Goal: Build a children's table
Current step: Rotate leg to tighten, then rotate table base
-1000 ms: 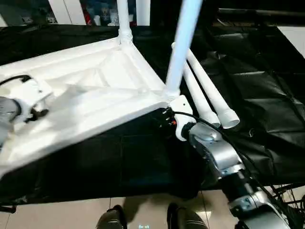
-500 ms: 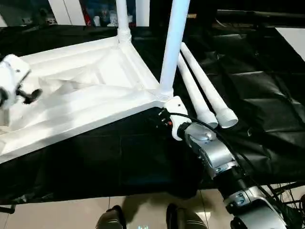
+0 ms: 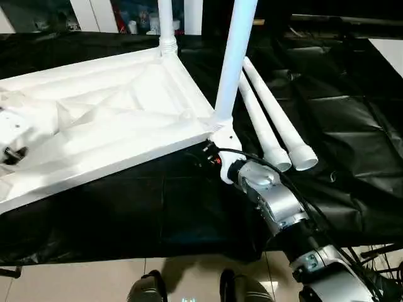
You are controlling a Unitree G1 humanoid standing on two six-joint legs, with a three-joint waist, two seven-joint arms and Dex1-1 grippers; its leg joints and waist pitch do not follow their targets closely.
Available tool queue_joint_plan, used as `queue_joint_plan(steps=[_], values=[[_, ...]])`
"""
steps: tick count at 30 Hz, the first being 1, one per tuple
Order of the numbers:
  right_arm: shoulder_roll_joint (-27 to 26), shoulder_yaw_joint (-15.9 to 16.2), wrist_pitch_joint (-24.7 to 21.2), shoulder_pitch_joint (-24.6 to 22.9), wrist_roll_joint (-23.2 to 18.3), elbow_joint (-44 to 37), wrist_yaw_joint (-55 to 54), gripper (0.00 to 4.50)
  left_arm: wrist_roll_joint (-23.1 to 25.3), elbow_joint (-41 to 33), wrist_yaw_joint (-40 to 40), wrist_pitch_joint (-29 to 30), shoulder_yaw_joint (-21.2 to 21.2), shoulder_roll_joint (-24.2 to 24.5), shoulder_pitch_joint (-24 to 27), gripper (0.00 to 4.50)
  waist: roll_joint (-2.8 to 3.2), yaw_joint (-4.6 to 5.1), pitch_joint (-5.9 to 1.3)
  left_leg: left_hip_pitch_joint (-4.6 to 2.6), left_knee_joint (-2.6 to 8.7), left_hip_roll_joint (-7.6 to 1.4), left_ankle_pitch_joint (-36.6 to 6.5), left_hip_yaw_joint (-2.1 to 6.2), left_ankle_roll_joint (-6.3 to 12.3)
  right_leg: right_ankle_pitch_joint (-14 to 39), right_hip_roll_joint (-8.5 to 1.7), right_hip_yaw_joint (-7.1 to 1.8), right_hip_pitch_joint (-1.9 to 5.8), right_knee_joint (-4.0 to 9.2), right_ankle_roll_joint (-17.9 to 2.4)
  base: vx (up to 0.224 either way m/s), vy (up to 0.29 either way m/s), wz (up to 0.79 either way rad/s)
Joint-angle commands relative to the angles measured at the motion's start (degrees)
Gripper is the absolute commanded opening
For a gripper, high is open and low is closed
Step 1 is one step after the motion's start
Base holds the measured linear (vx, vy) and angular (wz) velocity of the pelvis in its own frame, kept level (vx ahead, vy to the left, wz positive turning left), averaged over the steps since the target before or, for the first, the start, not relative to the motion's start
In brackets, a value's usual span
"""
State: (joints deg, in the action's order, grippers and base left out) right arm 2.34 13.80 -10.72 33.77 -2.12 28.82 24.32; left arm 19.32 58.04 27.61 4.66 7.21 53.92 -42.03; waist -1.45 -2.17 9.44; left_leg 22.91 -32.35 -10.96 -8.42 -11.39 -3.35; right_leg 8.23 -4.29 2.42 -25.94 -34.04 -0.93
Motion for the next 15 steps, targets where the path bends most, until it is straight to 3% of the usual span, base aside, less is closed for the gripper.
queue_joint_plan(steps=[1,7,15], values=[[-0.13,-0.49,0.59,0.34,0.10,1.81,0.28,3.86,0.51,2.18,3.59,-1.86,1.15,-0.65,-0.69,4.46,1.57,-0.04,-4.80,-2.28,3.61,-1.66,-12.96,0.94,-1.36,6.26,-3.36,-2.76,3.36,2.58,-13.07,0.000,0.000,0.00],[-0.48,-1.21,0.96,1.35,0.40,4.17,-0.65,3.86,-2.90,0.29,15.37,-2.97,1.70,-0.98,-0.25,4.46,1.66,-0.17,-4.66,-2.36,3.75,-1.94,-14.17,0.90,-1.98,7.48,-3.54,-2.82,3.24,2.64,-14.05,0.000,0.000,0.00],[-0.97,-1.33,2.29,2.39,0.64,6.05,-0.53,3.86,-5.59,-5.30,31.13,-3.81,3.45,0.87,3.49,4.46,1.42,-0.05,-4.63,-2.35,3.90,-2.06,-14.00,0.90,-2.06,8.51,-3.73,-2.94,3.31,2.61,-13.51,0.000,0.000,0.00]])
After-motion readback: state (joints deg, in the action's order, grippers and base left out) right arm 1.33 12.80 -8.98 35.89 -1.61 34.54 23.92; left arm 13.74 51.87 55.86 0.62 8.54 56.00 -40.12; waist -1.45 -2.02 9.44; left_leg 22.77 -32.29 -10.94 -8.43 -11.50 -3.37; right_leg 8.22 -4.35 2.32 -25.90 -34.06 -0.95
